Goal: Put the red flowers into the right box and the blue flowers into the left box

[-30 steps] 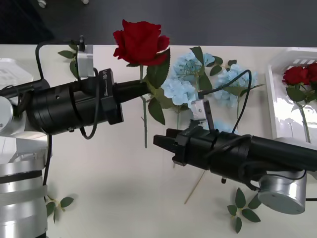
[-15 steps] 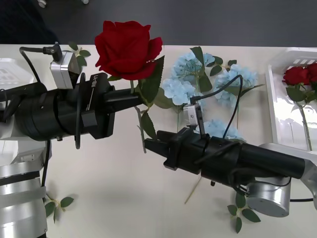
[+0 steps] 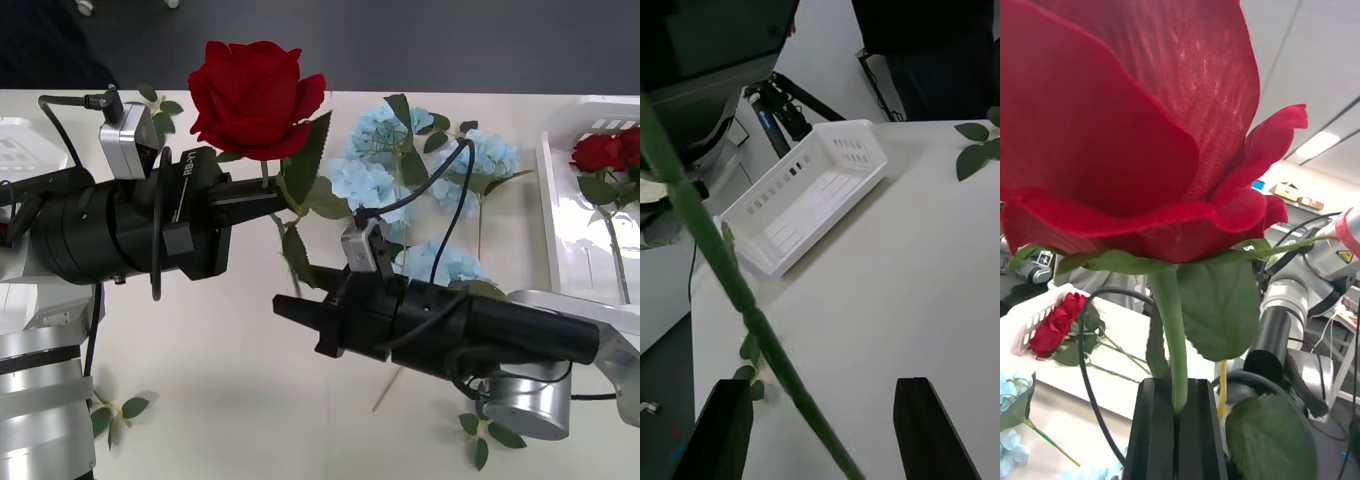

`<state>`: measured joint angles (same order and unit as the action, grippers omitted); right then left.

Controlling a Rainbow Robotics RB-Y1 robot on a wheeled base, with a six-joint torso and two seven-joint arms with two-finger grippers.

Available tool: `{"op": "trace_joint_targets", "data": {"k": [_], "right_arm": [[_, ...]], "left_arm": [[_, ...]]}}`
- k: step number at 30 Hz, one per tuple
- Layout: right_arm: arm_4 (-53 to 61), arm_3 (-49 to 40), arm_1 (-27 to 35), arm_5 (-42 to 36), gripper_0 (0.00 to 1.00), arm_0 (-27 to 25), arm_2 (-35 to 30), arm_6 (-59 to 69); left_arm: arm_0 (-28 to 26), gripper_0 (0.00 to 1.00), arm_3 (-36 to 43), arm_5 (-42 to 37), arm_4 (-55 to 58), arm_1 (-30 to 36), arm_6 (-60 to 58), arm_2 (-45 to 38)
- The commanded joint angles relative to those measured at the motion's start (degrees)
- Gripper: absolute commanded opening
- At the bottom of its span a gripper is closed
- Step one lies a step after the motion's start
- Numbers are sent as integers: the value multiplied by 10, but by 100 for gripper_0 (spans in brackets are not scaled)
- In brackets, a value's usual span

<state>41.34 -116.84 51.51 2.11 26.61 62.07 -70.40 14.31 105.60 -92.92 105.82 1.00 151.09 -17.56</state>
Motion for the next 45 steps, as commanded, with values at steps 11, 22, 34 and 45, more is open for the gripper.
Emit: {"op": "trace_joint_targets", "data": {"k": [11, 22, 34, 45], "right_arm": [[1, -11, -19, 33, 55, 20, 17, -35], [5, -11, -32, 34, 55, 27, 17, -34], [5, -11, -24, 35, 0, 27, 17, -36], [8, -11, -11, 44, 0, 27, 15, -32]], "left_arm": [[-5, 1, 6, -2, 5, 3, 33, 10], [-6, 1, 5, -2, 2, 3, 33, 11], [-8, 1, 5, -1, -1, 3, 35, 17], [-22, 41, 5, 56, 4, 2, 26, 38]]}}
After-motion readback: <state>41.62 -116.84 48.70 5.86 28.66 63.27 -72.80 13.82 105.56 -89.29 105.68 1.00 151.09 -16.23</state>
